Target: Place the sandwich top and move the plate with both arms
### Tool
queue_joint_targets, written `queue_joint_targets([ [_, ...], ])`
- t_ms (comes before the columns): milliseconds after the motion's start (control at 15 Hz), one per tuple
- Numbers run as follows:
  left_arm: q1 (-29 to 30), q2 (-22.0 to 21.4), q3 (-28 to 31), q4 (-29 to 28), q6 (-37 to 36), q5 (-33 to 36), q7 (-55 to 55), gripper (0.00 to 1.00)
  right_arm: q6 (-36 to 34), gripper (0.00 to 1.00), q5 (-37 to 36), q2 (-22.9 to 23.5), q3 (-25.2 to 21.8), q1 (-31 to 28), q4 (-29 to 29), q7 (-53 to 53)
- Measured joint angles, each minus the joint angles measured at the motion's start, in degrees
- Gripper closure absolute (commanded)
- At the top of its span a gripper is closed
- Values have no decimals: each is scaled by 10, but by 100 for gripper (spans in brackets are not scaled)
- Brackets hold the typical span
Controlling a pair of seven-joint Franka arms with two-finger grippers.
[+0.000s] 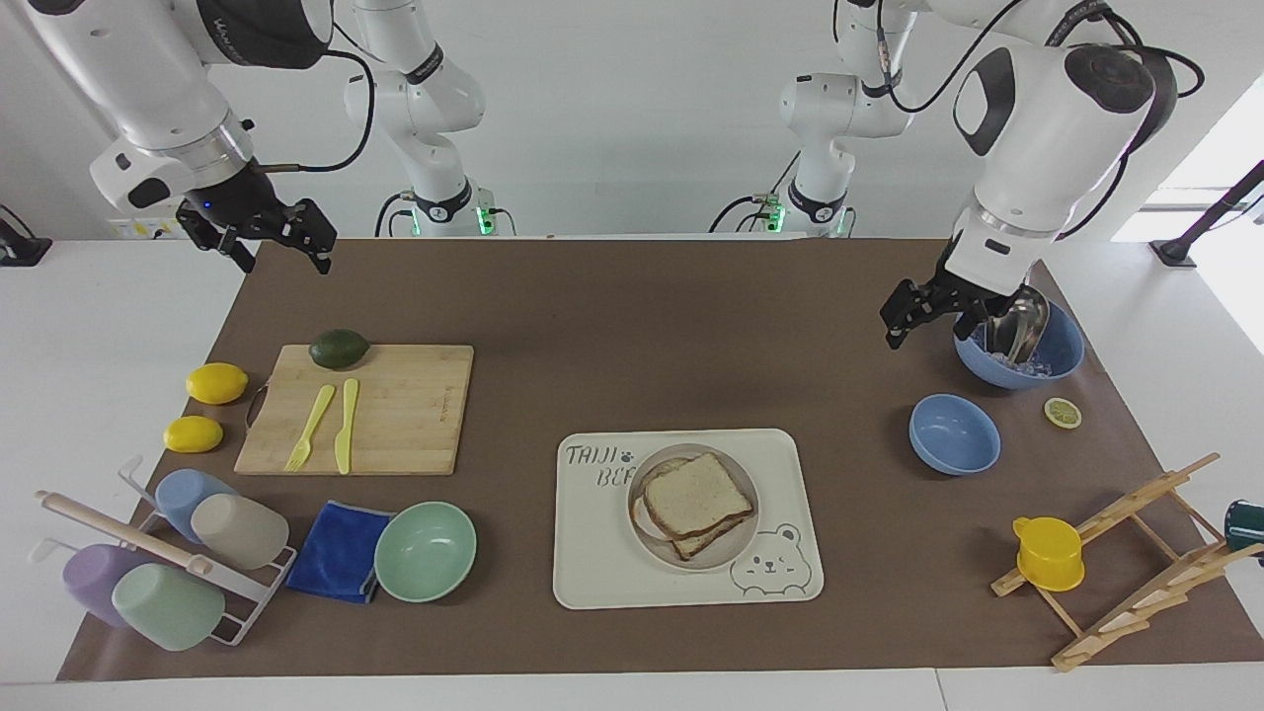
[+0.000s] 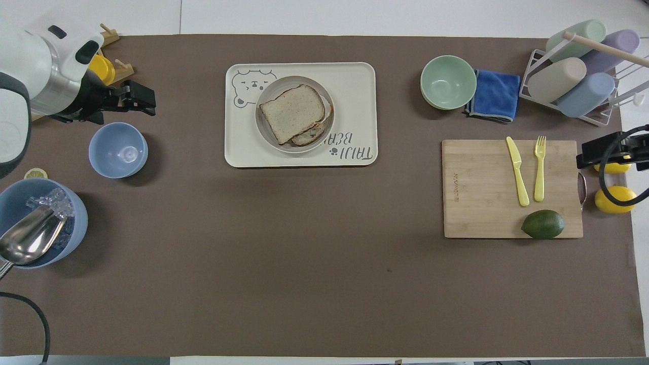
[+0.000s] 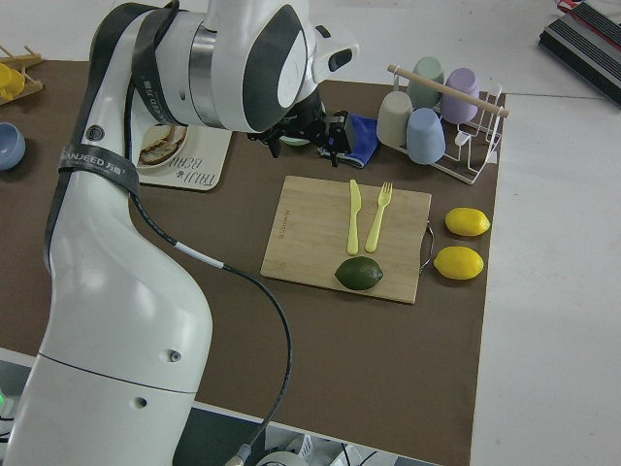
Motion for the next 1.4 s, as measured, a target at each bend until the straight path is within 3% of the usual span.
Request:
queue_joint_targets([
  [200, 0, -43, -2, -34, -41, 0, 5, 0, 0, 0, 0, 0, 0, 0, 0, 0],
  [467, 27, -77, -26, -98, -32, 0, 62, 0, 0, 0, 0, 0, 0, 0, 0, 0],
  [933, 49, -80, -47, -64, -39, -1, 74, 0, 0, 0, 0, 0, 0, 0, 0, 0],
  [1400, 50, -81, -47, -71, -42, -2, 74, 0, 0, 0, 0, 0, 0, 0, 0, 0],
])
